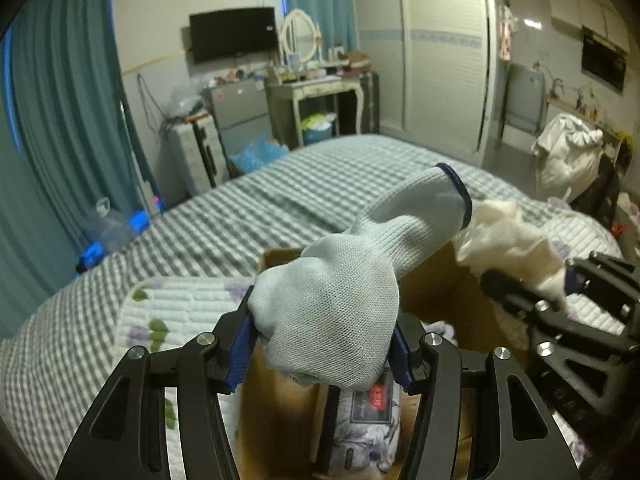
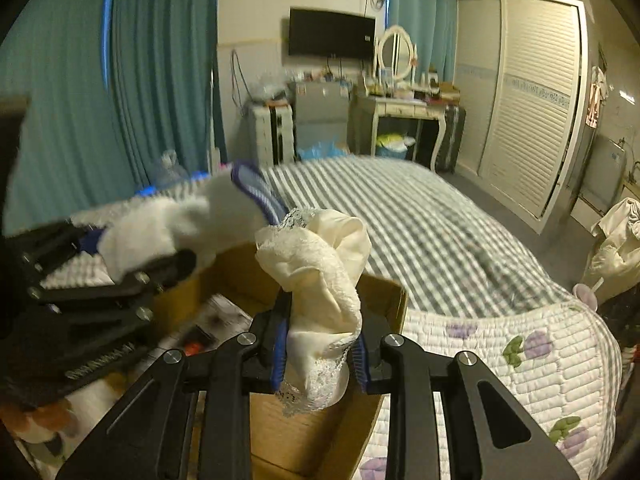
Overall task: Organize soft objects
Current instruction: 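Carry the sock and lace cloth over the box and open both tools, then move both tools back from the box toward the remaining items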
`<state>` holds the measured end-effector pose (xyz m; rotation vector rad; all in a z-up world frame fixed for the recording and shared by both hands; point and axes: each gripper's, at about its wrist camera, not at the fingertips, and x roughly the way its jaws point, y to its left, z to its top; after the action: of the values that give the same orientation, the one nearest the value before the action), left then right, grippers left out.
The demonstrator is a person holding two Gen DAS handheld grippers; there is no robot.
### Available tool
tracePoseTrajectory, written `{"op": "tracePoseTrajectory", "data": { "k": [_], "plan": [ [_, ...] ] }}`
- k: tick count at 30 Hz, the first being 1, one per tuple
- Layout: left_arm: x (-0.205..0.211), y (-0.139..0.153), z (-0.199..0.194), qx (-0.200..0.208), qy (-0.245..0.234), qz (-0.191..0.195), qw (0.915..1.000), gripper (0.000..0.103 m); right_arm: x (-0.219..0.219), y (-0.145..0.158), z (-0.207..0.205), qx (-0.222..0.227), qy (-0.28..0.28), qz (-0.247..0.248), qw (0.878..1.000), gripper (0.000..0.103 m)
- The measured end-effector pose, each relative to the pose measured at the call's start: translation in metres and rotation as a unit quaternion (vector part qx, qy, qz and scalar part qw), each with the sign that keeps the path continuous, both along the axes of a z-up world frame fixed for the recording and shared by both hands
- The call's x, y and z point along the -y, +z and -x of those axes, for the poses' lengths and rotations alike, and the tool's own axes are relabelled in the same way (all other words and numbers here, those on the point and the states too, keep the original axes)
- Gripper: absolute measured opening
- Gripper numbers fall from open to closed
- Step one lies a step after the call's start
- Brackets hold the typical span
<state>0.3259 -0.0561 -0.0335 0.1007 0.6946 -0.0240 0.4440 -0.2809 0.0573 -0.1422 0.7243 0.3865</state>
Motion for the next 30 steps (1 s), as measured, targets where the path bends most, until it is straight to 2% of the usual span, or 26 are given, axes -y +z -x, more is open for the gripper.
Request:
{"op": "tracePoseTrajectory", "data": {
  "k": [3, 7, 8, 9, 11, 12, 14, 18, 22, 25, 30],
  "plan": [
    [0.006, -0.006, 0.001, -0.002, -0.001, -0.014, 0.9999, 0.056, 0.003, -0.019, -0.007, -0.024, -0.008, 0.002, 1.000, 0.026],
    [0.012, -0.001, 0.009, 0.011, -0.013, -0.036, 0.9992, 0.066, 0.011, -0.019, -0.006, -0.031, -0.017, -0.022, 0.999, 0.026],
    [0.013, 0.001, 0.009, 0.013, -0.011, -0.041, 0.9990, 0.071, 0.013, -0.017, -0.004, -0.028, -0.018, -0.025, 0.999, 0.031],
    [0.012, 0.004, 0.010, 0.015, -0.009, -0.046, 0.9988, 0.074, 0.015, -0.014, -0.001, -0.024, -0.021, -0.026, 0.999, 0.048],
    [0.012, 0.014, 0.015, 0.023, 0.002, -0.055, 0.9982, 0.083, 0.020, -0.008, 0.007, -0.016, -0.030, -0.031, 0.999, 0.069],
    [0.011, 0.019, 0.018, 0.027, 0.003, -0.053, 0.9982, 0.085, 0.026, -0.003, 0.012, -0.011, -0.037, -0.037, 0.999, 0.073],
    [0.009, 0.034, 0.029, 0.037, 0.003, -0.047, 0.9982, 0.086, 0.033, 0.007, 0.023, -0.011, -0.043, -0.049, 0.998, 0.073],
    [0.005, 0.076, 0.062, 0.065, 0.006, -0.044, 0.9969, 0.086, 0.047, 0.040, 0.057, 0.004, -0.046, -0.046, 0.998, 0.073],
    [-0.001, 0.128, 0.114, 0.111, 0.006, -0.039, 0.9931, 0.086, 0.058, 0.093, 0.106, 0.043, -0.048, -0.038, 0.997, 0.079],
    [-0.011, 0.161, 0.157, 0.143, 0.007, -0.027, 0.9893, 0.097, 0.063, 0.134, 0.145, 0.069, -0.047, -0.033, 0.996, 0.084],
    [-0.032, 0.195, 0.227, 0.181, 0.014, -0.010, 0.9834, 0.099, 0.063, 0.182, 0.211, 0.102, -0.041, -0.027, 0.994, 0.103]
  ]
}}
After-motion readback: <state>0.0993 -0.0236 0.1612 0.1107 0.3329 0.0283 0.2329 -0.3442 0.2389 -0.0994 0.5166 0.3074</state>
